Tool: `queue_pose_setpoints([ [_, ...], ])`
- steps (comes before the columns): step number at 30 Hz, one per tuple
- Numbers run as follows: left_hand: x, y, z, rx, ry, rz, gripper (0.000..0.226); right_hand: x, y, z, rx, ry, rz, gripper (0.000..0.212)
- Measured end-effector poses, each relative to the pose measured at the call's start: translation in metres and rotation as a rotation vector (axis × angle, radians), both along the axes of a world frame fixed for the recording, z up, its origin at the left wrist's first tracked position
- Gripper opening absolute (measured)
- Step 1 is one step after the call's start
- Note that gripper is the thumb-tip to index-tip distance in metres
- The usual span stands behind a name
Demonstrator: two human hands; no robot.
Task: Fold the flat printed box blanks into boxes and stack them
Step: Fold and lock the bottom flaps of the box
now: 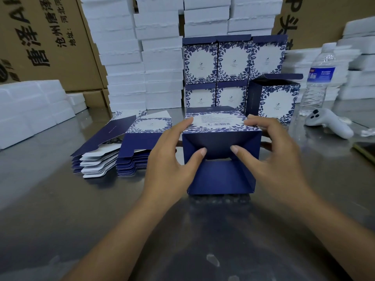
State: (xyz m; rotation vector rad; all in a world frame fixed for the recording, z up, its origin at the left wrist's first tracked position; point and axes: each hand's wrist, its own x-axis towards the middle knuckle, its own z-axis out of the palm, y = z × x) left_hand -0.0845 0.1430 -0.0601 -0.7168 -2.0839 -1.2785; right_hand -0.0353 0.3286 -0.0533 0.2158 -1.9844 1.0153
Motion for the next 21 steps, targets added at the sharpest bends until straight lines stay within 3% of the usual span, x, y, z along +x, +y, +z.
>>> queue_pose_setpoints([
  [4,0.001,-0.001,0.002,-0.027,-0.126,-0.103,0.055,-0.001,0.002,-0.002,0.003,-0.035,0.043,0.043],
  [6,0.002,-0.001,0.002,-0.035,-0.141,-0.125,0.052,-0.002,0.001,-0.002,-0.029,-0.039,0.059,0.03],
  [8,0.004,0.0,0.004,0.001,-0.158,-0.131,0.048,-0.002,-0.001,0.0,-0.159,-0.048,0.106,0.015],
  [11,0.005,0.002,0.007,0.082,-0.215,-0.129,0.05,-0.005,-0.001,0.003,-0.406,-0.055,0.192,0.023],
  [15,0.006,0.004,0.009,0.127,-0.261,-0.143,0.053,-0.014,0.002,-0.002,-0.576,-0.207,0.131,0.01],
  [16,0.006,0.004,0.01,0.139,-0.272,-0.14,0.051,-0.016,0.003,-0.004,-0.624,-0.326,0.133,0.017],
  [18,0.007,0.004,0.012,0.187,-0.309,-0.153,0.04,-0.019,0.005,-0.007,-0.689,-0.568,0.177,0.049],
  [21,0.01,0.005,0.016,0.349,-0.417,-0.228,0.03,-0.017,0.004,-0.007,-0.709,-0.681,0.318,0.09],
])
